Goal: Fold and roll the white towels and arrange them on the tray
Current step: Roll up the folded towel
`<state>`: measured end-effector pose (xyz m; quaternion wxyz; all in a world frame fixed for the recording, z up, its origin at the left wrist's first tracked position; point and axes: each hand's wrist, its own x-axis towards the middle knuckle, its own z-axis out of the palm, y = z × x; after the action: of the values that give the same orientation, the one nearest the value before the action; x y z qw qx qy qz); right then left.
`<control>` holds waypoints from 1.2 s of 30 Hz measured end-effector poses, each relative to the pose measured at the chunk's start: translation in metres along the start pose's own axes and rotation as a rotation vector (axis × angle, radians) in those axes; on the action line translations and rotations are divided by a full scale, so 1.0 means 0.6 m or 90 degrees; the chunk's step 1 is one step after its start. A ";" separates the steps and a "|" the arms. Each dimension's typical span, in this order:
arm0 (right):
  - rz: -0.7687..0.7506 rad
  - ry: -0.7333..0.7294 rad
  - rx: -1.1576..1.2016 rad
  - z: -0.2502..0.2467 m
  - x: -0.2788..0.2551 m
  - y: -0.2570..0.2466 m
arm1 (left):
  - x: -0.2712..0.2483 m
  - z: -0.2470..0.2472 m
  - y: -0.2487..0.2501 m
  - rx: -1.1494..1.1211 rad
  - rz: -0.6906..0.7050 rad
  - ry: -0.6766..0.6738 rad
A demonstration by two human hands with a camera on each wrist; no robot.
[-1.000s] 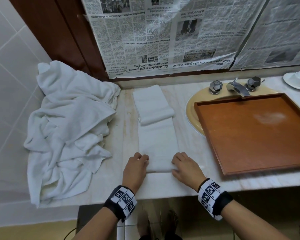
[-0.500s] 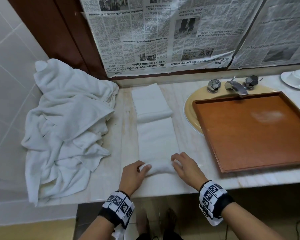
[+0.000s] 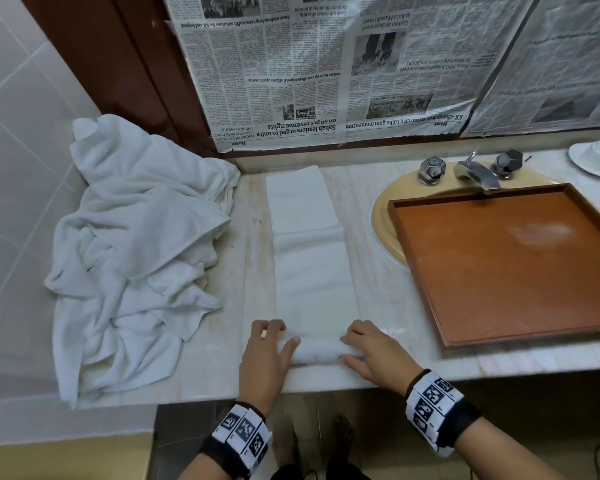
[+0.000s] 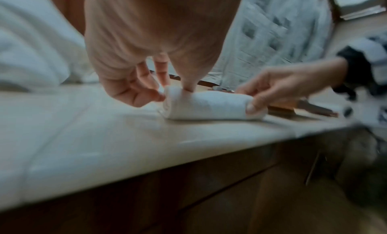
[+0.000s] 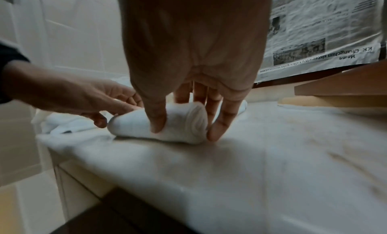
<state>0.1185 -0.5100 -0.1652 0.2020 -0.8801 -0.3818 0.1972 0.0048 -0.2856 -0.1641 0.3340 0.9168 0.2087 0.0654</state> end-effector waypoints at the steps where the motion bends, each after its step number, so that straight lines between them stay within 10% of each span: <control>1: 0.021 -0.003 0.025 -0.003 0.004 -0.003 | -0.003 0.003 -0.002 0.033 0.054 -0.015; 7: 0.112 -0.153 0.157 -0.057 0.028 -0.009 | 0.007 0.003 -0.020 0.141 0.136 -0.117; 14: -0.059 0.146 -0.098 -0.024 0.014 -0.023 | 0.061 -0.025 -0.003 -0.095 -0.053 -0.287; 27: 0.072 0.061 0.187 -0.030 0.071 -0.003 | 0.031 -0.004 -0.003 0.096 0.031 -0.180; 36: -0.036 0.202 -0.129 0.004 0.053 -0.021 | 0.058 -0.008 -0.005 -0.126 -0.084 -0.121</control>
<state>0.1299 -0.4776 -0.1670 0.1754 -0.9049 -0.3876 0.0111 0.0339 -0.2660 -0.1631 0.4447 0.8657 0.2286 -0.0232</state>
